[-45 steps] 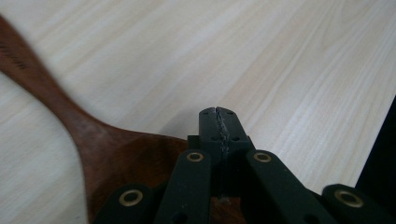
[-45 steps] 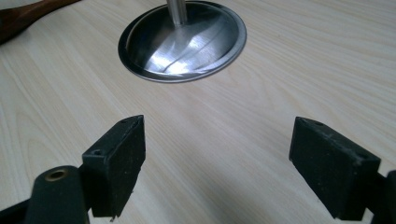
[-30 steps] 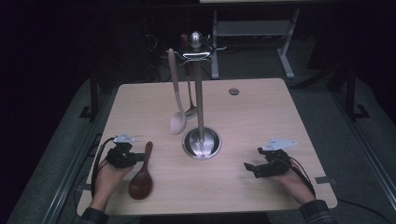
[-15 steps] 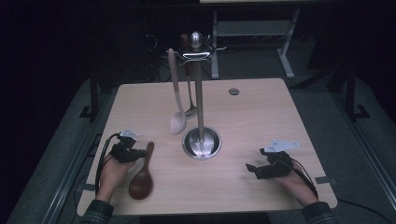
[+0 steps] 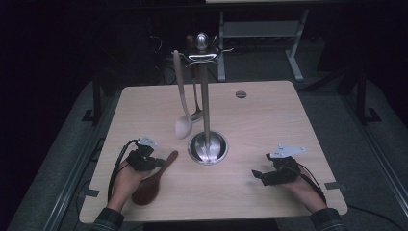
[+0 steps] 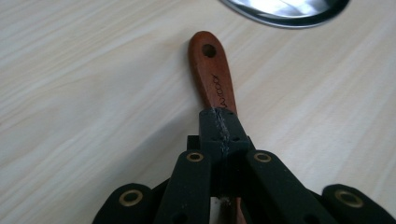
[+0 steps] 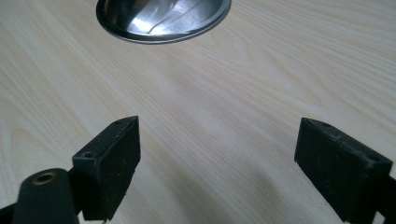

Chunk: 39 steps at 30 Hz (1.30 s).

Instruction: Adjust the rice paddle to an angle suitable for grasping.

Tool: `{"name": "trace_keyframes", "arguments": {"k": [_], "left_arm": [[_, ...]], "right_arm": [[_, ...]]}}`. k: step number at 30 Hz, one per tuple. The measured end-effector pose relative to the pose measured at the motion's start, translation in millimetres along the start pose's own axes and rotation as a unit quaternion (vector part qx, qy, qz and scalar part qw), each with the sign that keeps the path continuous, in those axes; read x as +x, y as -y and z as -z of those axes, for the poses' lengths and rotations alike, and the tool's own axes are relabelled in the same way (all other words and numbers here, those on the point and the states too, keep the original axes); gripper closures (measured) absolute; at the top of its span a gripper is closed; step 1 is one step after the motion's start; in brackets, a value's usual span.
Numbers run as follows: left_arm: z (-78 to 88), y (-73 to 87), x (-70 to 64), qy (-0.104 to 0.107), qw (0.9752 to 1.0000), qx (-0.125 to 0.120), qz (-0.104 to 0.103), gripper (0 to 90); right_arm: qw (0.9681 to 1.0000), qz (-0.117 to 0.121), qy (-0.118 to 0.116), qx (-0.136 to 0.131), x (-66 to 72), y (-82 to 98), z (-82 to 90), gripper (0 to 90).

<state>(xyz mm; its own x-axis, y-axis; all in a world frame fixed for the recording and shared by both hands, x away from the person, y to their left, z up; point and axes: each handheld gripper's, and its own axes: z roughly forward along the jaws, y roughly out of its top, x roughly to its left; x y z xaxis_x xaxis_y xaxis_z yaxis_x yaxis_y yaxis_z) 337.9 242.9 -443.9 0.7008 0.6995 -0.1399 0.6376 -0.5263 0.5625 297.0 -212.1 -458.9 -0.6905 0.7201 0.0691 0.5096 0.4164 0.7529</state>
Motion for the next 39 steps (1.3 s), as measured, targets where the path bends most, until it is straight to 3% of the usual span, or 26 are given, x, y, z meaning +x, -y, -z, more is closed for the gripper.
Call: {"name": "trace_keyframes", "arguments": {"k": [6,9,10,13,16,19,22,27,31,33,37,39], "left_arm": [[-5.0,-4.7,-12.3,0.015,0.9996,0.006,-0.025,89.9],[-4.9,-6.2,-14.9,0.019,0.9993,0.007,-0.032,89.9],[-4.8,-6.5,-16.3,0.02,0.9995,0.001,-0.025,89.8],[2.4,-8.8,-17.1,0.013,0.9991,0.006,-0.039,89.6],[11.3,-12.7,-18.2,0.01,0.9992,0.006,-0.039,81.7],[20.9,-19.4,-21.8,-0.001,0.9987,0.023,-0.045,77.2],[23.2,-24.0,-25.8,0.004,0.9979,0.056,-0.033,72.1],[15.7,-27.5,-32.9,0.007,0.9923,0.12,-0.031,69.5],[3.7,-28.4,-35.8,0.012,0.9881,0.15,-0.032,68.4],[-1.9,-29.2,-35.3,0.005,0.9846,0.17,-0.04,68.6],[-8.6,-29.8,-34.3,-0.009,0.9817,0.184,-0.048,71.7],[-11.5,-29.7,-34.0,-0.01,0.9815,0.186,-0.045,72.2]], "right_arm": [[1.0,0.0,0.0,0.0,-0.1,0.0,-0.5,14.0],[1.0,0.0,0.0,0.0,-0.5,0.1,-0.5,13.9],[1.0,0.001,0.0,0.001,-0.8,0.2,-0.4,14.0],[1.0,-0.002,0.0,0.0,-0.6,0.0,-0.6,14.0],[1.0,-0.002,0.001,0.0,-0.5,-0.1,-0.2,14.0],[1.0,-0.001,0.002,0.0,-0.9,-0.2,-0.2,14.0],[1.0,0.0,0.002,-0.001,-0.8,-0.3,0.4,14.0],[1.0,-0.001,0.002,-0.001,-1.1,-0.4,0.8,14.0],[1.0,-0.002,0.001,-0.002,-0.7,-0.5,0.9,14.0],[1.0,-0.002,0.001,-0.002,-0.6,-0.5,0.9,14.0],[1.0,0.001,0.002,-0.001,-1.5,-0.3,1.3,13.9],[1.0,0.002,0.003,-0.001,-2.0,-0.2,1.3,14.0]]}}
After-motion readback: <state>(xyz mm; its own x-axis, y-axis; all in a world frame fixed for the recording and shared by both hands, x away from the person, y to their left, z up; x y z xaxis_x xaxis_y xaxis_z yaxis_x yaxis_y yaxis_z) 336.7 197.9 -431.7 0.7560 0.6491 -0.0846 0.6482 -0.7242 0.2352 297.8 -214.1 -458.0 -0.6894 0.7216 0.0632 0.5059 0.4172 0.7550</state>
